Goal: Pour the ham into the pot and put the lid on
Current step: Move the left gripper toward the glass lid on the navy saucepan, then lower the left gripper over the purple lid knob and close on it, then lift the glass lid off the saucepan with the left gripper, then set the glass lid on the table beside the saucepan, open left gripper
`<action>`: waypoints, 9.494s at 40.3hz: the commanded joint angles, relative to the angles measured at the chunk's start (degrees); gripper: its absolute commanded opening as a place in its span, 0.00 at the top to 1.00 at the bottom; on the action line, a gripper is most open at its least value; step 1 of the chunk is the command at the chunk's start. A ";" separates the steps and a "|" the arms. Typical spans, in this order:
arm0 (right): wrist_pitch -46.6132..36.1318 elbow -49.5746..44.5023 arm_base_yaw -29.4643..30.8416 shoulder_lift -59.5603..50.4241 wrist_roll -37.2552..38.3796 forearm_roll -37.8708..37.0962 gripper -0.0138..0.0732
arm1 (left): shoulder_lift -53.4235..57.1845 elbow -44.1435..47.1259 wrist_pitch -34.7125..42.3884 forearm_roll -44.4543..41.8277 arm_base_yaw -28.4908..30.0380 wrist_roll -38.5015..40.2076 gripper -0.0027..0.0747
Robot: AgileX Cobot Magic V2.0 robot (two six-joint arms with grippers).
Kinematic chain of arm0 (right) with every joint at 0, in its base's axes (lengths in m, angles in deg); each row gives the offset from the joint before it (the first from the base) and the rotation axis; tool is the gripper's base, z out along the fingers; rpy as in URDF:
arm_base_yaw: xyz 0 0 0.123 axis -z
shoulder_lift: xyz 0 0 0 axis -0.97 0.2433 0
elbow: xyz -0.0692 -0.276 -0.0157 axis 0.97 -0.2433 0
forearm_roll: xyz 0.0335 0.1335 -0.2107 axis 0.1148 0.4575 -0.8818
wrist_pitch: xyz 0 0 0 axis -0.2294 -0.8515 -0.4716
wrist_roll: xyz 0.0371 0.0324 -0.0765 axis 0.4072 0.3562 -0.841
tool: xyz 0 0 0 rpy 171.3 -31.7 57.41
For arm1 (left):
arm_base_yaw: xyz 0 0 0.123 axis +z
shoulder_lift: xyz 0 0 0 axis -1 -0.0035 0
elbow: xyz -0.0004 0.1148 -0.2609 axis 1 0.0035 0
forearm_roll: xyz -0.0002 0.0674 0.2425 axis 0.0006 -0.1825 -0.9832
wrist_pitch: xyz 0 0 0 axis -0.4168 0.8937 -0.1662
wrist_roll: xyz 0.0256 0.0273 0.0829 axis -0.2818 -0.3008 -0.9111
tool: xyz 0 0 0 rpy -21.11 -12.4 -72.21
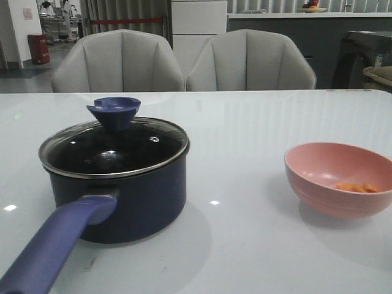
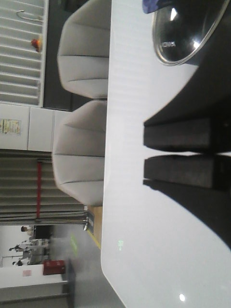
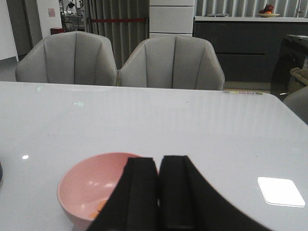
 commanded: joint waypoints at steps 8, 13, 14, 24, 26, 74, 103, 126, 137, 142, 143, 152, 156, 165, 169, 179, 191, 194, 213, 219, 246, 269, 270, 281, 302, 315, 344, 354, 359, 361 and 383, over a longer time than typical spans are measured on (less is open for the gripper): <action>-4.77 -0.47 0.28 -1.10 -0.20 -0.64 0.68 | 1.17 1.74 4.22 0.35 -0.11 -0.40 0.82; -4.77 -0.47 0.28 -1.10 -0.20 -0.64 0.68 | 1.17 1.74 4.22 0.35 -0.11 -0.40 0.82; -4.77 -0.47 0.28 -1.10 -0.20 -0.64 0.68 | 1.17 1.74 4.22 0.35 -0.11 -0.40 0.82; -4.77 -0.47 0.28 -1.10 -0.20 -0.64 0.68 | 1.17 1.74 4.22 0.35 -0.11 -0.40 0.82; -4.77 -0.47 0.28 -1.10 -0.20 -0.64 0.68 | 1.17 1.74 4.22 0.35 -0.11 -0.40 0.82; -4.77 -0.47 0.28 -1.10 -0.20 -0.64 0.68 | -14.93 -20.26 -15.03 2.19 -0.11 -0.40 0.82; -4.77 -0.47 0.28 -1.10 -0.20 -0.64 0.68 | -16.20 -20.11 -16.45 2.96 -0.11 -0.40 0.68; -4.77 -0.47 0.28 -1.10 -0.20 -0.64 0.68 | -16.20 -20.36 -12.82 3.08 -1.64 -0.51 0.20; -4.77 -0.47 0.28 -1.15 -0.20 -0.64 0.68 | -19.06 -26.85 -23.02 2.88 -1.64 -0.90 0.19; -4.77 -0.47 0.28 -1.15 -0.20 -0.64 0.68 | -24.78 -33.68 -31.05 2.88 -2.19 -1.97 0.15; -4.77 -0.47 0.28 -1.15 -0.20 -0.64 0.68 | -25.84 -34.97 -32.07 2.88 -2.38 -1.97 0.15; -4.77 -0.47 0.28 -1.15 -0.20 -0.64 0.68 | -38.04 -44.11 -38.25 3.53 -5.46 -1.97 0.15; -4.77 -0.47 0.28 -1.15 -0.20 -0.64 0.68 | -43.89 -47.83 -39.04 4.81 -8.01 -1.97 0.15; -4.77 -0.47 0.28 -1.15 -0.20 -0.64 0.68 | -56.49 -54.75 -39.51 6.91 -15.35 -1.13 0.15; -4.77 -0.47 0.28 -1.15 -0.20 -0.64 0.68 | -62.09 -58.31 -39.64 6.91 -18.77 -0.02 0.15; -4.77 -0.47 0.28 -1.15 -0.20 -0.64 0.68 | -76.46 -68.91 -43.97 6.91 -25.37 3.87 0.15; -4.77 -0.47 0.28 -1.15 -0.20 -0.64 0.68 | -91.62 -86.22 -58.72 6.91 -26.10 4.24 0.15; -4.77 -0.47 0.28 -1.15 -0.20 -0.64 0.68 | -93.84 -88.84 -60.47 6.79 -26.10 5.41 0.15; -4.77 -0.47 0.28 -1.15 -0.20 -0.64 0.68 | -98.48 -92.76 -64.99 7.65 -27.64 8.99 0.15; -4.77 -0.47 0.28 -1.15 -0.20 -0.64 0.68 | -98.52 -92.76 -64.76 7.11 -28.48 10.17 0.15; -4.77 -0.47 0.28 -1.15 -0.20 -0.64 0.68 | -105.02 -93.03 -66.51 7.00 -29.76 12.92 0.15; -4.77 -0.47 0.28 -1.15 -0.20 -0.64 0.68 | -105.49 -93.03 -66.40 7.00 -29.76 12.97 0.32; -4.77 -0.47 0.28 -1.15 -0.20 -0.64 0.68 | -105.49 -93.13 -66.40 7.00 -29.76 12.97 0.35; -4.77 -0.47 0.28 -1.15 -0.20 -0.64 0.68 | -105.49 -93.15 -66.52 7.00 -29.76 12.97 0.62; -4.77 -0.47 0.28 -1.15 -0.20 -0.64 0.68 | -105.49 -101.47 -70.20 5.69 -29.76 12.87 0.64; -4.77 -0.47 0.28 -1.15 -0.20 -0.64 0.68 | -105.49 -102.00 -73.70 -0.36 -29.40 12.87 0.64; -4.77 -0.47 0.28 -1.15 -0.20 -0.64 0.68 | -96.60 -91.76 -71.85 -4.75 -11.59 9.65 0.64; -4.77 -0.47 0.28 -1.15 -0.20 -0.64 0.68 | -93.68 -79.54 -63.26 0.32 -1.58 4.84 0.64; -4.77 -0.47 0.28 -1.15 -0.20 -0.64 0.68 | -93.68 -74.37 -58.88 5.90 1.76 0.13 0.64; -4.77 -0.47 0.28 -1.15 -0.20 -0.64 0.68 | -93.68 -72.25 -56.75 5.85 2.90 0.14 0.64; -4.77 -0.47 0.28 -1.15 -0.20 -0.64 0.68 | -95.61 -64.83 -46.73 7.08 7.22 -3.79 0.64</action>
